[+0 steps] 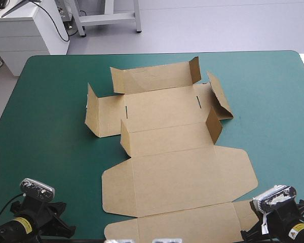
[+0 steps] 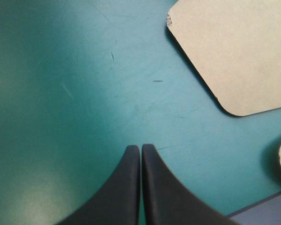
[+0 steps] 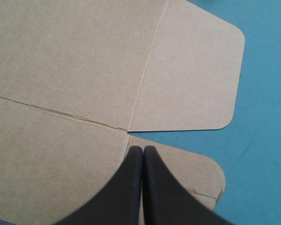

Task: Fold the box

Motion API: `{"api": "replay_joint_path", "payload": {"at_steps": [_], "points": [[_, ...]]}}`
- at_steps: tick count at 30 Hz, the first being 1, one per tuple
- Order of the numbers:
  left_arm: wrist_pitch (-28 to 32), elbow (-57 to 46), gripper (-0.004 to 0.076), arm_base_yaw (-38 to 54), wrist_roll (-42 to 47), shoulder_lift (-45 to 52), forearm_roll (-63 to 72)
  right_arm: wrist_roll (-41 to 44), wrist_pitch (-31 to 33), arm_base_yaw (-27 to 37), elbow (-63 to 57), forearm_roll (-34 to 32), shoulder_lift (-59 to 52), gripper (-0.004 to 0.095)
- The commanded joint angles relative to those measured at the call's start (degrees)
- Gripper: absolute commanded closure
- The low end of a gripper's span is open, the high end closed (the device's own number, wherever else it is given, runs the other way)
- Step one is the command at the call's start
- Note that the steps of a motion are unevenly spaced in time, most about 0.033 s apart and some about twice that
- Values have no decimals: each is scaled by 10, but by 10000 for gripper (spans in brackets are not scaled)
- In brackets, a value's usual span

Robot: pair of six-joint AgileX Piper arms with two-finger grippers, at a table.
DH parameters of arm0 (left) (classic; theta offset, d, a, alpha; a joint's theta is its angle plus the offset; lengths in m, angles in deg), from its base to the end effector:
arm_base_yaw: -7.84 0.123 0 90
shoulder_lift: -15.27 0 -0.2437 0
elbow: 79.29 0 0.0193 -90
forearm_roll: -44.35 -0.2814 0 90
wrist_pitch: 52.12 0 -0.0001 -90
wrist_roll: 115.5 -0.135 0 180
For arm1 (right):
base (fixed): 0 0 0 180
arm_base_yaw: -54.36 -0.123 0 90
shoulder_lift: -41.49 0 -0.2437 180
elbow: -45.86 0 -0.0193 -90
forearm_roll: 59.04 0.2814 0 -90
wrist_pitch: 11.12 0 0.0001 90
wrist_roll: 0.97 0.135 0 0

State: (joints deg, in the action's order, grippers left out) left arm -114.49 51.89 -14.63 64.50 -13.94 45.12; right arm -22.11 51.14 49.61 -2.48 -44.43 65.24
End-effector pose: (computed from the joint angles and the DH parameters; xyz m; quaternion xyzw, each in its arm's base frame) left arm 0.1330 -0.0567 0.2151 0.1824 0.9230 -0.0725 0.3309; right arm 0.1311 0.0411 0.2353 -0.1942 0.8934 0.0705 0.3989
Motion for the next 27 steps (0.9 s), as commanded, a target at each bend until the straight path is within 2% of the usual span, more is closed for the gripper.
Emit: {"api": "replay_joint_path", "payload": {"at_steps": [1,23,27], "points": [[28,13,731,-3,0,-5,3,-1,-31,-2,13,6,7,924],[28,13,731,-3,0,-5,3,-1,-32,-2,14,6,7,924],[28,13,731,-3,0,-5,3,5,-59,-2,39,12,10,924]]}}
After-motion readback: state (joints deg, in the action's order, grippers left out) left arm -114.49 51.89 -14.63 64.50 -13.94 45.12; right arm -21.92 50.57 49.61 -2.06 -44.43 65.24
